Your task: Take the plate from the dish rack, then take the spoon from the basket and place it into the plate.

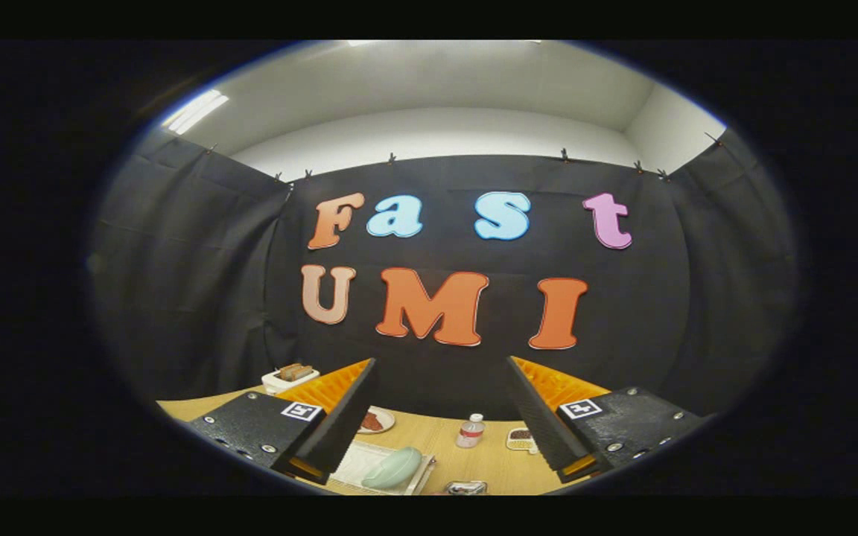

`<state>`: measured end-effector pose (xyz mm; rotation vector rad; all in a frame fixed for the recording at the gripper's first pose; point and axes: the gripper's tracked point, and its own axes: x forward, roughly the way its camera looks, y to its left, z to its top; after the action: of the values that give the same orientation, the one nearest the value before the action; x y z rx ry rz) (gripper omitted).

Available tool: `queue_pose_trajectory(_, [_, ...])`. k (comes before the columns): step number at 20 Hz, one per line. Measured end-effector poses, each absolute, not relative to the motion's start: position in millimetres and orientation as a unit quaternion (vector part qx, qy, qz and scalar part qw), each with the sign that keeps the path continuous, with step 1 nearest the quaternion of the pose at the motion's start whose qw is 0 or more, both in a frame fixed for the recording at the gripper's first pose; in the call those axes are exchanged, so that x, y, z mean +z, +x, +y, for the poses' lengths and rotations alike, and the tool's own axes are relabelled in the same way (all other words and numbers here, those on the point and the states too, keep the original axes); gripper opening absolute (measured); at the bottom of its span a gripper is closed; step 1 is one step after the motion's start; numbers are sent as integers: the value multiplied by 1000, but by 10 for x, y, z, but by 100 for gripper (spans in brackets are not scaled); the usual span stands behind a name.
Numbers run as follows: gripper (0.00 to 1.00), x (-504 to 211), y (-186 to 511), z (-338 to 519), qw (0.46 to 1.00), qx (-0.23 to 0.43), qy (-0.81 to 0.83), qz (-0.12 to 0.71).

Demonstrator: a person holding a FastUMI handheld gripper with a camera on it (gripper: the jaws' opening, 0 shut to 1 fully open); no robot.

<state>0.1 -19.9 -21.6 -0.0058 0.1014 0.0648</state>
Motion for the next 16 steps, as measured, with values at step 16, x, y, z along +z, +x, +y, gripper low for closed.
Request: queue_pose_trajectory(16, [100,-1728,253,197,933,97,25,346])
